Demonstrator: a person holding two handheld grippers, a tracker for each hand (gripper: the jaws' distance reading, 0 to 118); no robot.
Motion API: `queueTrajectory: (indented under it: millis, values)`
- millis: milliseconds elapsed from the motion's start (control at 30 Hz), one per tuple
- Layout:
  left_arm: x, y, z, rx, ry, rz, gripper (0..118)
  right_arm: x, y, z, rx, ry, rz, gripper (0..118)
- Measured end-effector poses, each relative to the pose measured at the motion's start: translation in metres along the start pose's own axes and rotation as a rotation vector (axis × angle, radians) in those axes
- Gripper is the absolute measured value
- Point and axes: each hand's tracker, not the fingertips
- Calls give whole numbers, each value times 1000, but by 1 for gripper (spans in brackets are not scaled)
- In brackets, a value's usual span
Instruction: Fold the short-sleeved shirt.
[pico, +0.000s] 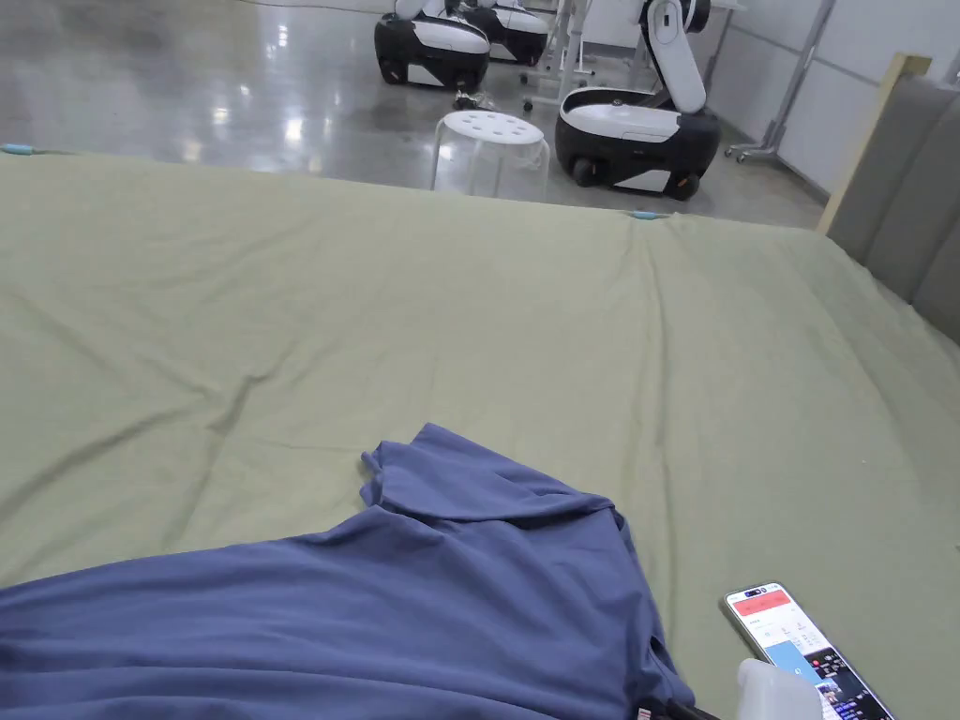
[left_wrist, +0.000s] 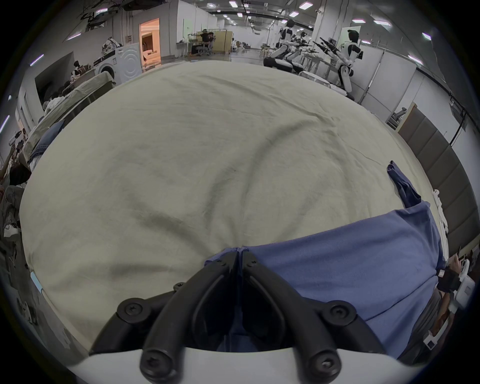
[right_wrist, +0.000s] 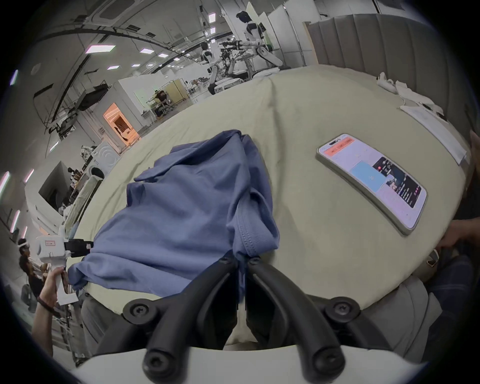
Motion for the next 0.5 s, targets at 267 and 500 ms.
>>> queueTrajectory:
  millis: [267, 500]
  values:
    - [0, 0, 117, 373, -210, 92, 5, -26, 44, 48, 194, 62, 188, 5]
    - [11, 44, 230, 693, -233, 6, 5, -79, 122, 90, 404, 163, 323, 4]
